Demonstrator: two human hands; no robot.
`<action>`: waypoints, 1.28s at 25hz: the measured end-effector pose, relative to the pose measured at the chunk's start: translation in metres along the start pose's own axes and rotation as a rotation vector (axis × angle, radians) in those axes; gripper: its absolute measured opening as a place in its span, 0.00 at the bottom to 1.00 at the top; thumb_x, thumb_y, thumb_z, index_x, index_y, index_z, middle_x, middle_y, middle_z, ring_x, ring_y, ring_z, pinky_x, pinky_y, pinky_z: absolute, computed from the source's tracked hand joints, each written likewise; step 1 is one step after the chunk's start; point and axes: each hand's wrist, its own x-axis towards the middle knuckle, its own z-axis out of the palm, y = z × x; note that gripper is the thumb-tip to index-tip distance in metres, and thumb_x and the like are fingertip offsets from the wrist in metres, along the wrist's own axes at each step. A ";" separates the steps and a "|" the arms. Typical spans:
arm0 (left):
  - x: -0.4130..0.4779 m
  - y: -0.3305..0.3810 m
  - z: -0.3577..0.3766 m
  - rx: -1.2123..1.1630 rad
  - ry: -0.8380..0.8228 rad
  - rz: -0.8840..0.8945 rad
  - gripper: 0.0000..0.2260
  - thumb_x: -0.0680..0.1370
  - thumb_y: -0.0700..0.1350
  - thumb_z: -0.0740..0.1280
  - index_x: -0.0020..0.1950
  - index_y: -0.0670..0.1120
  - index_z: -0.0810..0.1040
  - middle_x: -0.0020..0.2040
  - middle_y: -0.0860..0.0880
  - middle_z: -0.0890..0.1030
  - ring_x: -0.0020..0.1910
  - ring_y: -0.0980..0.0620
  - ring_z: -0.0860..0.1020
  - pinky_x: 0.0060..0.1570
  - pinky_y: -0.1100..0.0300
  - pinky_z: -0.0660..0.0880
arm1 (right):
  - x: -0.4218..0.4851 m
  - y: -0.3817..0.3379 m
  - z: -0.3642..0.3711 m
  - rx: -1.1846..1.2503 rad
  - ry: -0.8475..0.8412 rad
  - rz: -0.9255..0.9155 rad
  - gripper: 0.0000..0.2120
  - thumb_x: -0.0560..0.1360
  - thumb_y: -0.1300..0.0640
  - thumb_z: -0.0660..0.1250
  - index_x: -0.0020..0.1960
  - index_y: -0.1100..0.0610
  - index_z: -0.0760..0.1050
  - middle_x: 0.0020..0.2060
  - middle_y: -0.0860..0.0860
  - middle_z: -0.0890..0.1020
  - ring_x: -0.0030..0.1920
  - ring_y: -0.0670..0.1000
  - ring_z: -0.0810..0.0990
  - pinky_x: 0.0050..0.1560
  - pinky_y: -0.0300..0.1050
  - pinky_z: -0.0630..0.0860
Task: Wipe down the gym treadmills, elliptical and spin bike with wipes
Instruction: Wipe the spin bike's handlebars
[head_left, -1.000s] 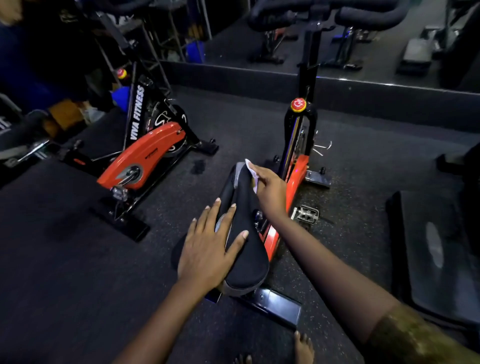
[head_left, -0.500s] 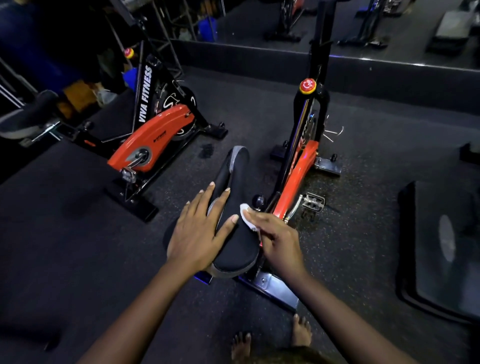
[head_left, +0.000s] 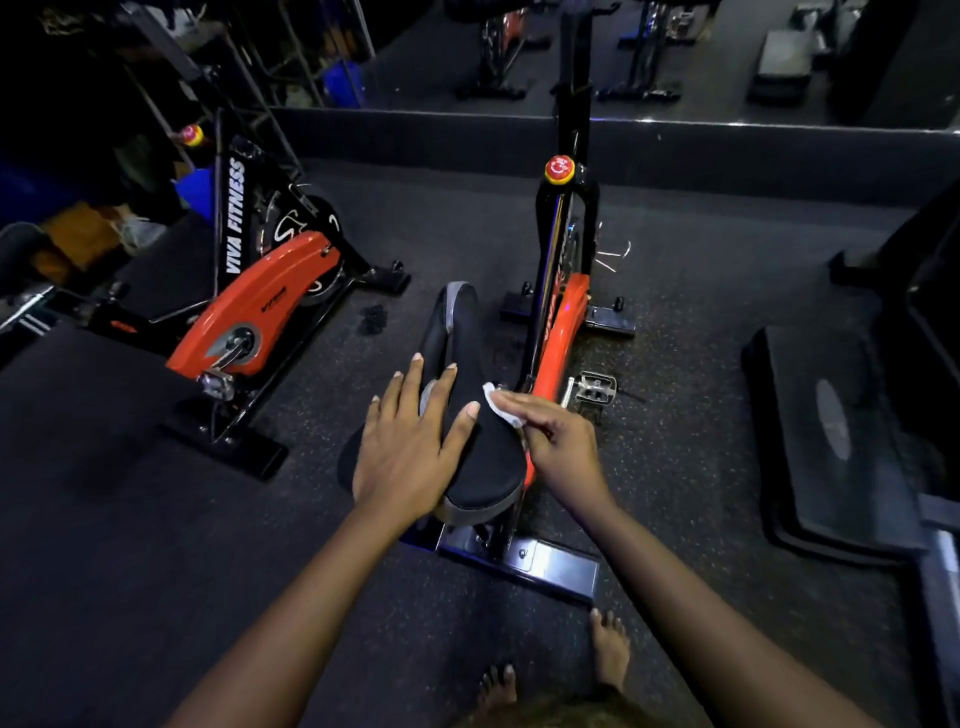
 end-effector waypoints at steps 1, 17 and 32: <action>0.001 -0.001 0.000 -0.004 -0.011 0.004 0.32 0.77 0.68 0.41 0.77 0.56 0.54 0.79 0.48 0.48 0.77 0.48 0.50 0.74 0.50 0.49 | -0.012 -0.001 -0.001 -0.015 0.037 -0.002 0.22 0.67 0.70 0.57 0.56 0.60 0.80 0.53 0.43 0.80 0.56 0.32 0.75 0.61 0.30 0.69; 0.002 -0.010 -0.002 -0.193 0.001 0.068 0.27 0.80 0.61 0.46 0.78 0.54 0.54 0.79 0.48 0.51 0.77 0.47 0.51 0.74 0.49 0.49 | -0.086 -0.067 0.023 -0.032 0.415 0.093 0.17 0.68 0.73 0.65 0.50 0.58 0.83 0.46 0.45 0.83 0.47 0.34 0.79 0.47 0.26 0.71; 0.001 -0.004 0.008 0.034 0.109 0.045 0.47 0.64 0.71 0.21 0.78 0.56 0.49 0.79 0.48 0.49 0.77 0.47 0.52 0.74 0.49 0.52 | 0.086 -0.010 0.016 -0.484 -0.118 -0.214 0.13 0.76 0.60 0.60 0.54 0.64 0.79 0.51 0.61 0.80 0.53 0.57 0.79 0.55 0.47 0.73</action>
